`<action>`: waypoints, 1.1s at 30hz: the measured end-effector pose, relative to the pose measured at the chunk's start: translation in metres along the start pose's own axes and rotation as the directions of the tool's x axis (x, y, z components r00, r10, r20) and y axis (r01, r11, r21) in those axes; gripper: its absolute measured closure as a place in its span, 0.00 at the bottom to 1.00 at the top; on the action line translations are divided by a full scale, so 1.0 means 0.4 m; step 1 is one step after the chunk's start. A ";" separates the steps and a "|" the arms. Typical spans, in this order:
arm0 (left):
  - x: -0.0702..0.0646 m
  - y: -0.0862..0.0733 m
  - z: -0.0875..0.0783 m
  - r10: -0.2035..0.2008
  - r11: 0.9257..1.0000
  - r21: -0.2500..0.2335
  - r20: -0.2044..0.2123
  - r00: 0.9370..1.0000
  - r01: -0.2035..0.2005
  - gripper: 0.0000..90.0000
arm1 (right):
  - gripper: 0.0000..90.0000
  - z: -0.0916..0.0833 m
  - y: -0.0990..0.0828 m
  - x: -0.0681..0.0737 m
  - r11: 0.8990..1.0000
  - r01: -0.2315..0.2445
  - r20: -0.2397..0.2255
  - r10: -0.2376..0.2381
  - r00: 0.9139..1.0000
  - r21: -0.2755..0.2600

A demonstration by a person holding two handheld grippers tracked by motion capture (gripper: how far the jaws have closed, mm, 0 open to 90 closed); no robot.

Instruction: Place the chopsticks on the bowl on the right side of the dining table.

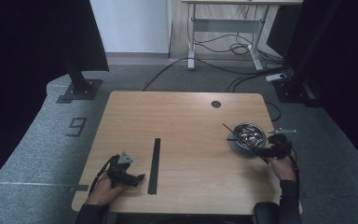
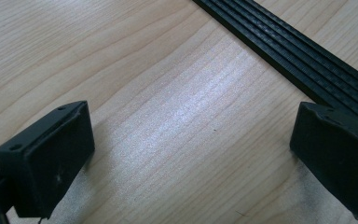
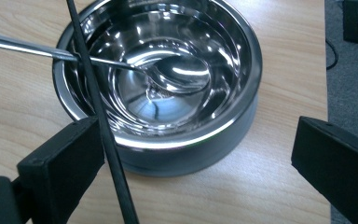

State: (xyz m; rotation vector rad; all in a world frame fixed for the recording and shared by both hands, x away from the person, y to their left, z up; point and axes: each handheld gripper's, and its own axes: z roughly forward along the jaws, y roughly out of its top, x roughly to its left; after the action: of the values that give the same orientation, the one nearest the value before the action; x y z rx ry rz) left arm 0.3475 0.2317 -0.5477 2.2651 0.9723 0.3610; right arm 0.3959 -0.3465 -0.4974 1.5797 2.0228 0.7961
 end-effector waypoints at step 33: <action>0.000 0.001 0.000 0.002 1.000 0.002 0.001 1.000 -0.002 0.00 | 0.08 -0.010 -0.018 -0.068 1.000 -0.029 0.069 0.029 0.997 0.007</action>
State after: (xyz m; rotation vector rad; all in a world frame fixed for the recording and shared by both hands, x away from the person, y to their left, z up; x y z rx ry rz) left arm 0.3477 0.2317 -0.5476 2.2676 0.9707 0.3600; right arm 0.3949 -0.3748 -0.4994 1.6219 1.9608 0.7349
